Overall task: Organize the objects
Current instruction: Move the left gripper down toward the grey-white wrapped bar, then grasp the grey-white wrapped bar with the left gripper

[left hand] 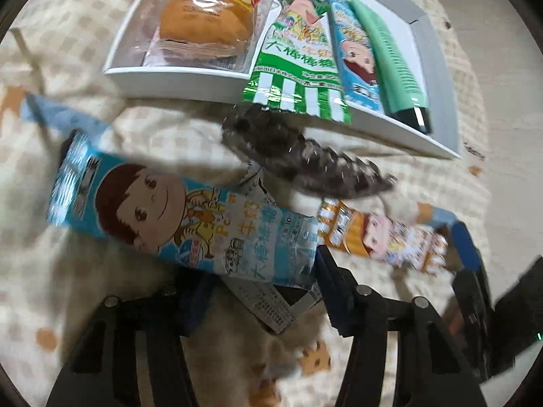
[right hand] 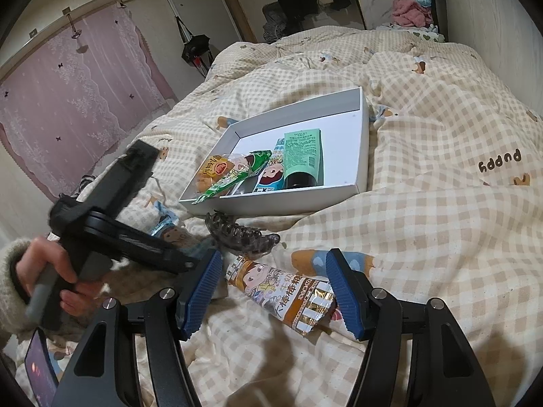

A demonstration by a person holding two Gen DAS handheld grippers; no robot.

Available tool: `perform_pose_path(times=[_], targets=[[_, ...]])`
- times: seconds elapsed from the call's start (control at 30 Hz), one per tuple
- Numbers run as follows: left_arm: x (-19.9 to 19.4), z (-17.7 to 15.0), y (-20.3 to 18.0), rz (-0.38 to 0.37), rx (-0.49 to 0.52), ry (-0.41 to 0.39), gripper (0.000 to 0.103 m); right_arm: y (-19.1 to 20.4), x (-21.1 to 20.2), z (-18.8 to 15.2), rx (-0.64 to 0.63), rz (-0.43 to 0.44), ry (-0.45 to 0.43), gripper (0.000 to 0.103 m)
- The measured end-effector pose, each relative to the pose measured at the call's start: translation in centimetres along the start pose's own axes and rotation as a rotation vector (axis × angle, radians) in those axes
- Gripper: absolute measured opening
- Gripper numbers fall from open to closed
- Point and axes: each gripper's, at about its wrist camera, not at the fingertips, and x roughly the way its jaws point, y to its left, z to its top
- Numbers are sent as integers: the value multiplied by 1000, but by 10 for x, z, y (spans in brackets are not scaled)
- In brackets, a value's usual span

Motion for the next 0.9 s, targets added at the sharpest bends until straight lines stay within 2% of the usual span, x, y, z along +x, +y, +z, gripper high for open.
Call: perform_pose_path(times=[0.1,0.17,0.23,0.3,0.33,0.43,0.5,0.57,0.63,0.9], targets=[[-19,-13,1,-59,-2,10,58,0,1,0,0,-1,4,65],[-31,-21,-1,-112,0,38,43,-1,2,0,1,-1,6,65],[-44,-27,-4,-121,24,44,24,-1,2,0,1,-2,7,65],[-57,-26,-13,-109,63,31,24,-1,2,0,1,-1,7,65],[-63,-35,-9,-90,96,26,24,-1,2,0,1,-2,8,65],[-69,-33,-14,-15,167,31,24,-1,3,0,2,-2,11,65],[-75,-32,-7,14,166,42,30,-1,3,0,1,-2,11,65],[-64,-25,-1,23,143,47,55,-1,3,0,1,-2,10,65],[-46,-25,-8,49,145,55,66,-1,3,0,2,-2,10,65],[-12,-30,-25,181,268,112,66,-1,4,0,5,-2,11,65]])
